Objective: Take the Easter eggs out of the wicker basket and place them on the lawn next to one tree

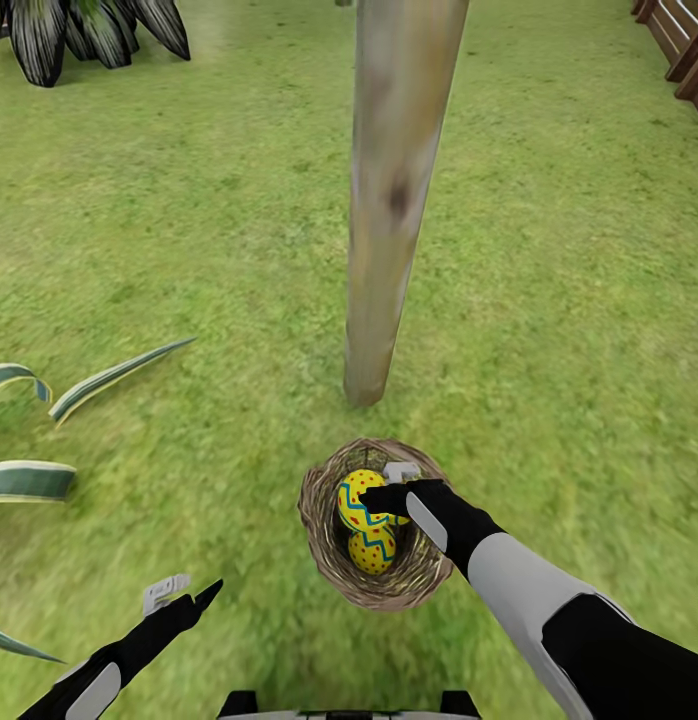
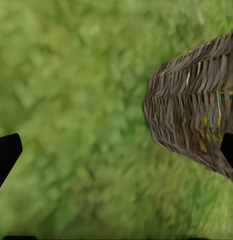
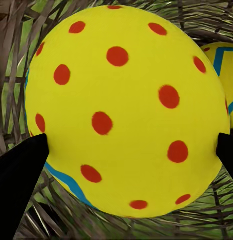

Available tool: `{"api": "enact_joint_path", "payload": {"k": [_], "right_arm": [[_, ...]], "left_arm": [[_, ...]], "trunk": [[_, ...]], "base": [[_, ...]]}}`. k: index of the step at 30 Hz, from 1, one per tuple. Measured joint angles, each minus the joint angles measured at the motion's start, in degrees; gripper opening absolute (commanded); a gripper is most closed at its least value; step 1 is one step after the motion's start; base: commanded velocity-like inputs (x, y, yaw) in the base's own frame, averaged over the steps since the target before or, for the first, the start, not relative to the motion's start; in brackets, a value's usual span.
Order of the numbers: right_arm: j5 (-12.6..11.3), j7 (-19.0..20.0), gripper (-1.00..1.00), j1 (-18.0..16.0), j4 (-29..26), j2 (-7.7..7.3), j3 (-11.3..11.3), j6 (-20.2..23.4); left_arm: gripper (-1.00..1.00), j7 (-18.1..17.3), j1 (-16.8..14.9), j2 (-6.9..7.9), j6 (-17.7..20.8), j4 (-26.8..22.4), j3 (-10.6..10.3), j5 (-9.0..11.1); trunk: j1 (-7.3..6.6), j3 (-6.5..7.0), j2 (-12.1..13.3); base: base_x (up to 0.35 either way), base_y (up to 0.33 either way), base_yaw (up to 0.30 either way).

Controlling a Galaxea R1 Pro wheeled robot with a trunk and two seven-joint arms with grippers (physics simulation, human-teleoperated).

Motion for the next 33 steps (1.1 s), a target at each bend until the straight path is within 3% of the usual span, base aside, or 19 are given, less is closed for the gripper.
{"api": "enact_joint_path", "payload": {"k": [10,25,33], "right_arm": [[0.0,-0.2,-1.00,0.0,0.0,-0.15,-0.1,0.6],[0.0,-0.3,-1.00,0.0,0.0,-0.10,0.0,0.7],[0.0,-0.4,-1.00,0.0,0.0,-0.09,0.0,0.6]], "left_arm": [[1.00,0.0,0.0,0.00,0.0,0.0,0.1,0.0],[1.00,-0.1,0.0,0.00,-0.1,0.0,0.1,0.1],[1.00,-0.1,0.0,0.00,0.1,0.1,0.1,0.0]], "trunk": [[-2.20,1.80,4.0],[-2.20,1.80,4.0],[-3.95,3.23,7.2]], "base": [[0.000,0.000,0.000],[-0.067,0.000,0.000],[0.000,0.000,0.000]]}}
